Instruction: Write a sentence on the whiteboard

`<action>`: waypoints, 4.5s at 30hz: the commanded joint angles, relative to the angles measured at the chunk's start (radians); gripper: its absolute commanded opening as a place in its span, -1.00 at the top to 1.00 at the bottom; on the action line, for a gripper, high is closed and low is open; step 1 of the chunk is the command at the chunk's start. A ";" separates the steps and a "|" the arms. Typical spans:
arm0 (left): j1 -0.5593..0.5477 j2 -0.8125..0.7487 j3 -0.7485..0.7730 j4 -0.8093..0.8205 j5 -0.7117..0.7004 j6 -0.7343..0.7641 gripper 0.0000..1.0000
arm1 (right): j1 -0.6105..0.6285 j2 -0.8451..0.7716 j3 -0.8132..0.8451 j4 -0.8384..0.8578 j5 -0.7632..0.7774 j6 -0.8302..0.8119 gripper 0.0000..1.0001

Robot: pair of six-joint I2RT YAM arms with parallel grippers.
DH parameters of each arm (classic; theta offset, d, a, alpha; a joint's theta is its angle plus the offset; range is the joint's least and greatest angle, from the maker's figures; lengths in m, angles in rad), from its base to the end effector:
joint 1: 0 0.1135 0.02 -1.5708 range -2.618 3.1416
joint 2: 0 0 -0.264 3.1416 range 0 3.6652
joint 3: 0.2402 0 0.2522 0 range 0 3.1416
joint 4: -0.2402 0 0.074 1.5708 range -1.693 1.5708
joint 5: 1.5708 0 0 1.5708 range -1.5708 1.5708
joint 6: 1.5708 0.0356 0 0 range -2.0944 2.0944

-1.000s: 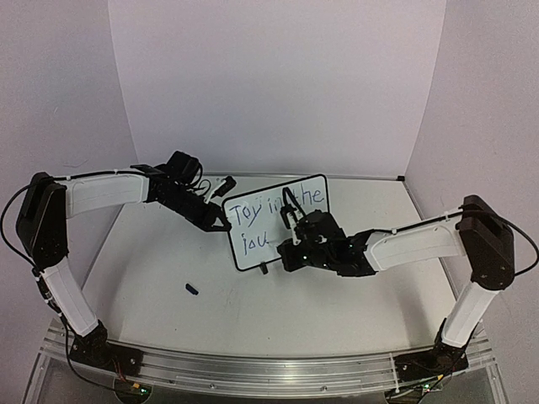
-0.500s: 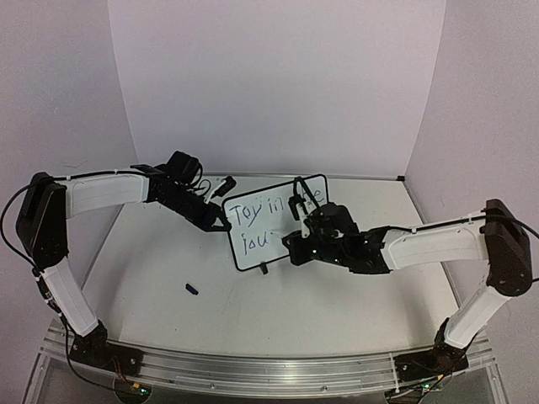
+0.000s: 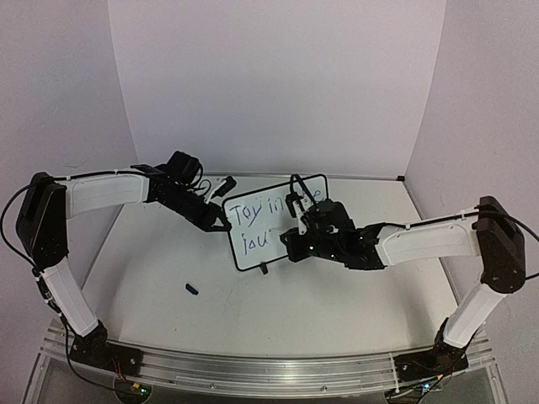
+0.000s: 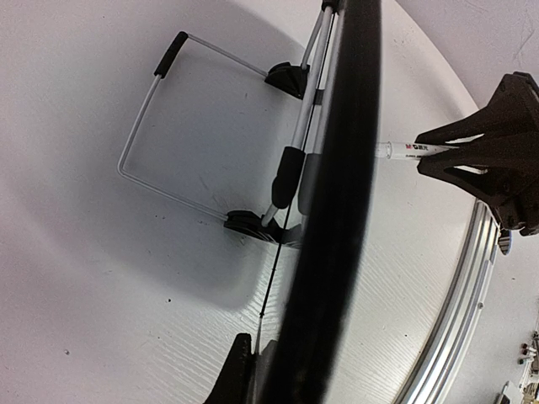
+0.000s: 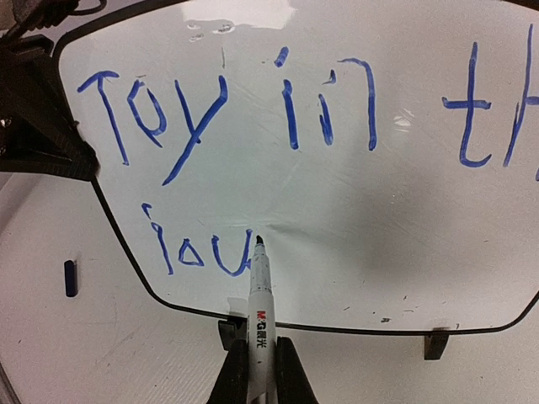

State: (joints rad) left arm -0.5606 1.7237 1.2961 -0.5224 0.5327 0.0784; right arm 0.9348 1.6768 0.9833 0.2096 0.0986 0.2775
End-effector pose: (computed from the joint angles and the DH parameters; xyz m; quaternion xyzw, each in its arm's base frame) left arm 0.3028 -0.2114 0.2423 0.3649 0.8469 -0.3137 0.2263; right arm 0.2235 0.2968 0.2147 -0.2518 0.8174 0.2596 0.4485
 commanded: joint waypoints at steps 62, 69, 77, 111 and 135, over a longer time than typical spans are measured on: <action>-0.021 0.033 0.019 -0.038 -0.068 0.006 1.00 | -0.029 -0.008 0.023 -0.009 0.028 0.041 1.00; -0.021 0.031 0.019 -0.038 -0.069 0.006 1.00 | -0.029 0.010 0.025 -0.007 0.023 0.050 1.00; -0.021 0.031 0.019 -0.039 -0.070 0.006 1.00 | -0.028 0.022 0.028 -0.007 0.040 0.061 1.00; -0.021 0.032 0.019 -0.039 -0.071 0.006 1.00 | -0.039 0.055 0.030 -0.010 -0.005 0.070 1.00; -0.021 0.037 0.017 -0.041 -0.086 0.013 1.00 | -0.037 -0.042 -0.040 -0.024 -0.120 0.050 1.00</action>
State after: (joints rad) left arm -0.5709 1.7237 1.3018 -0.5243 0.5198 0.0784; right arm 0.9016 1.7107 0.9607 0.1841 0.0498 0.3614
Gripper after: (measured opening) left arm 0.040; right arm 0.068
